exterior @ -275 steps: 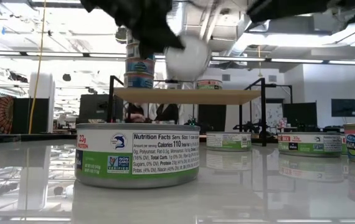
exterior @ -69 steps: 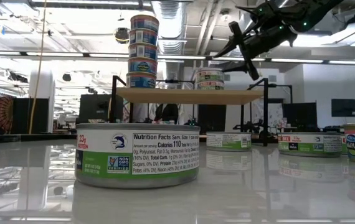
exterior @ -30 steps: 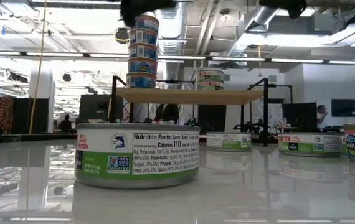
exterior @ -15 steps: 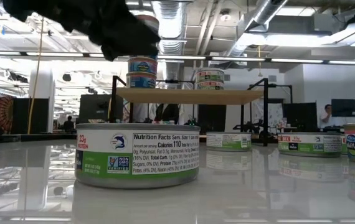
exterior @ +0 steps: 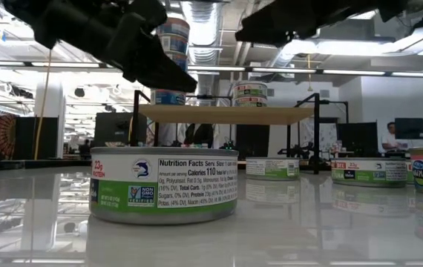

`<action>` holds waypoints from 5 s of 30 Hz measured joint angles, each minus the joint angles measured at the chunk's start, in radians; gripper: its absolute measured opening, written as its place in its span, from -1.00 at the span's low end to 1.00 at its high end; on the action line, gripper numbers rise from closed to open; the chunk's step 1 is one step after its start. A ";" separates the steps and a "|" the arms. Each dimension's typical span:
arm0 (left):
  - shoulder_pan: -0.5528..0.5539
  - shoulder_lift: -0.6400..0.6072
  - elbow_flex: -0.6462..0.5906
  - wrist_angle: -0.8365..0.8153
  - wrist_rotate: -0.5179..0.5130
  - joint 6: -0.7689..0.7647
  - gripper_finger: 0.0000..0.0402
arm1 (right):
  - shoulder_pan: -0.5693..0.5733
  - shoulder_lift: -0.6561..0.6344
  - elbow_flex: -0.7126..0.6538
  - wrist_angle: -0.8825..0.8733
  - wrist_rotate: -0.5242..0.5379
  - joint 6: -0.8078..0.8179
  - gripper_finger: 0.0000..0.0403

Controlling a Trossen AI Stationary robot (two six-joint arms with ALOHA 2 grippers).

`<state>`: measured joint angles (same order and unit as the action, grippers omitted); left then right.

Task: Stack canned seafood by type on shelf
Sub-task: Stack the green tuna can on top of the other green tuna cans on the shelf

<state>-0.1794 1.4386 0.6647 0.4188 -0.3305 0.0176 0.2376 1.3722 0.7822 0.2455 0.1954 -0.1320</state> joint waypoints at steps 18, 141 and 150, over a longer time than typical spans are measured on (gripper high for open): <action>-0.002 0.006 0.081 -0.111 0.274 -0.276 0.04 | 0.066 -0.012 0.059 -0.202 -0.006 0.153 0.24; 0.027 0.316 0.245 -0.214 -0.091 -0.591 -0.44 | 0.148 0.148 0.112 -0.486 0.255 0.493 0.23; 0.027 0.428 0.249 -0.154 -0.083 -0.606 -0.44 | 0.148 0.147 0.112 -0.483 0.255 0.490 0.23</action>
<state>-0.1528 1.8669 0.9138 0.2651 -0.4137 -0.5881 0.3855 1.5196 0.8944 -0.2375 0.4507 0.3580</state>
